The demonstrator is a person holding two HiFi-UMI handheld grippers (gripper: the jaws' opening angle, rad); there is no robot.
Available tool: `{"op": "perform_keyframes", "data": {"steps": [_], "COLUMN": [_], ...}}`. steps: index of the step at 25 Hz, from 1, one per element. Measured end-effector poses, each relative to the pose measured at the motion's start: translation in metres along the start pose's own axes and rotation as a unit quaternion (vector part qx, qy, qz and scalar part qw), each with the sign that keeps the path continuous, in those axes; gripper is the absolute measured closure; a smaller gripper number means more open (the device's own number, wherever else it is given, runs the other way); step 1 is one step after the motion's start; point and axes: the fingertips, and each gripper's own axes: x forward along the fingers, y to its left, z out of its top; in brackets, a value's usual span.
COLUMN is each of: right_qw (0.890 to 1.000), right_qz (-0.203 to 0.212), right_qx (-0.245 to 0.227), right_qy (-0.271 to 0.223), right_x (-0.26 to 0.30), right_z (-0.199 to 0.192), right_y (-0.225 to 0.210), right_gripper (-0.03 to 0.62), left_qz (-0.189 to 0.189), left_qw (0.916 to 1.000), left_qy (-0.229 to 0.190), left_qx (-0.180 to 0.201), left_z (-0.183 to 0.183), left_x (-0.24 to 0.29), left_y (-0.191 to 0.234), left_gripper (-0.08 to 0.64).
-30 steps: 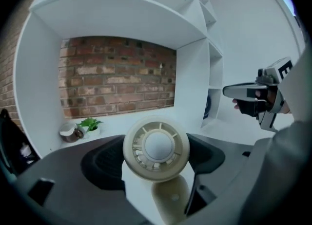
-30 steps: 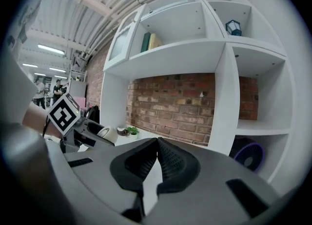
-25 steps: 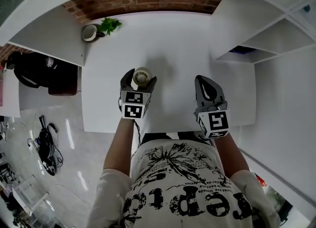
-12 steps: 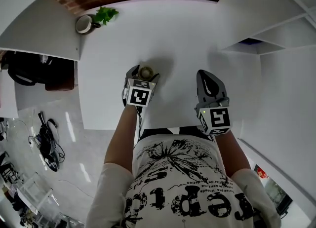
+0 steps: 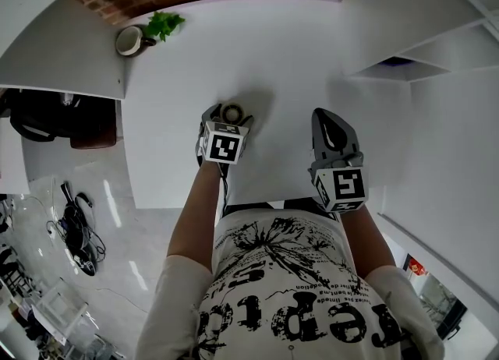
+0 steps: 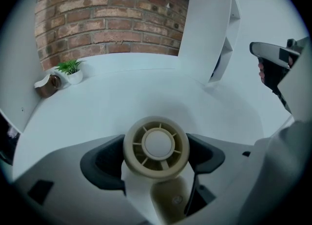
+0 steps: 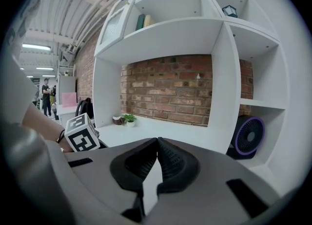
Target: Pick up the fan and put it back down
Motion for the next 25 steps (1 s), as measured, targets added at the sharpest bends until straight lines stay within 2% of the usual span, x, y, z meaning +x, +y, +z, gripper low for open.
{"op": "perform_keyframes", "data": {"steps": [8, 11, 12, 16, 20, 25], "right_qw": [1.000, 1.000, 1.000, 0.999, 0.998, 0.997], "right_qz": [-0.011, -0.012, -0.011, -0.009, -0.008, -0.005], "right_qx": [-0.006, -0.007, -0.008, -0.014, -0.025, -0.036], "right_qy": [-0.007, -0.016, -0.019, -0.032, -0.048, -0.073], "right_x": [-0.014, -0.019, -0.021, -0.029, -0.038, -0.049], "right_z": [0.018, 0.022, 0.023, 0.029, 0.046, 0.068], "right_y": [0.012, 0.014, 0.014, 0.020, 0.026, 0.033], "right_gripper": [0.577, 0.577, 0.577, 0.577, 0.577, 0.577], "left_qz": [-0.014, -0.022, -0.021, -0.007, -0.011, -0.020], "left_qw": [0.9998, 0.9992, 0.9989, 0.9951, 0.9821, 0.9500], "left_qy": [0.011, -0.029, -0.041, -0.089, -0.179, -0.304], "left_qx": [0.008, -0.015, -0.012, 0.042, 0.058, 0.066], "left_z": [-0.003, 0.012, 0.017, 0.038, 0.076, 0.118], "left_x": [-0.015, -0.028, -0.033, -0.061, -0.114, -0.195], "left_y": [-0.006, -0.006, -0.007, -0.012, -0.020, -0.030], "left_gripper": [0.181, 0.181, 0.181, 0.181, 0.183, 0.206]}}
